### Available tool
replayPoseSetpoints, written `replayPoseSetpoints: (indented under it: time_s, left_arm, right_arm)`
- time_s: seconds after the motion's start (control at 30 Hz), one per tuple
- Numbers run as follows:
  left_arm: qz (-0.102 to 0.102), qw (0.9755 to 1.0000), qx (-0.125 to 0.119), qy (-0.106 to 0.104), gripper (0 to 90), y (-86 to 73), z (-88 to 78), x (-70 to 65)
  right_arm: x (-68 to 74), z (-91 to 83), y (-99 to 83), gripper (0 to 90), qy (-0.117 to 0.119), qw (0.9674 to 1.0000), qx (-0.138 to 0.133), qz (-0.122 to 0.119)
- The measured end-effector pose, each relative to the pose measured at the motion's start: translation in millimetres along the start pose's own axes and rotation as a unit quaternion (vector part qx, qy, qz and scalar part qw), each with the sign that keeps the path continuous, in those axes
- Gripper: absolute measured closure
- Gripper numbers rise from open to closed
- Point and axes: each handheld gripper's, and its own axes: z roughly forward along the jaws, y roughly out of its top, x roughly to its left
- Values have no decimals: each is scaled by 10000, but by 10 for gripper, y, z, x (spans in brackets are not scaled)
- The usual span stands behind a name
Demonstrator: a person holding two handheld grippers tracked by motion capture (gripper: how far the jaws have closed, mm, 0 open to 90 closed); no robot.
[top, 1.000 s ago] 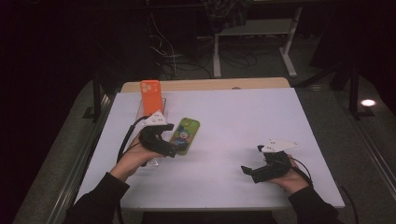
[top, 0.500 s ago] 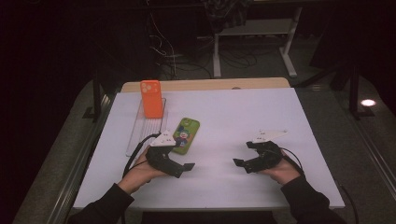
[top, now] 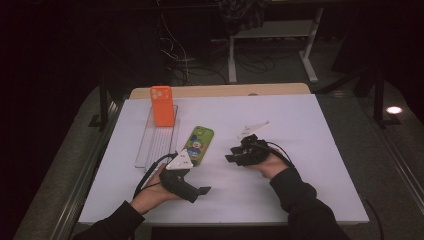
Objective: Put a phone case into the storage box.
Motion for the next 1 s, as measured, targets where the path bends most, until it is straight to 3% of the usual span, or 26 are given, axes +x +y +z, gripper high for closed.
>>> replayPoseSetpoints:
  time_s: [0.1,0.23,0.27,0.73,0.8,1.0]
  left_arm:
    - [95,9999,71,-46,28,-9,22,-45]
    - [98,9998,73,-138,28,-21,60,-104]
    - [168,9998,65,-132,28,-22,66,-100]
    - [270,9995,111,-115,28,-30,88,-97]
    - [286,9995,121,-116,28,-29,83,-94]
    - [308,9993,160,-114,28,-30,76,-89]
  right_arm:
    - [17,169,170,726,87,9999,53,7]
    - [10,352,361,849,107,9998,8,-196]
    - [23,396,421,872,182,9998,49,-94]
    - [134,1053,922,883,480,9980,297,-288]
    - [132,1138,958,883,448,9971,353,-507]
    - [191,1375,1067,883,422,9958,515,-628]
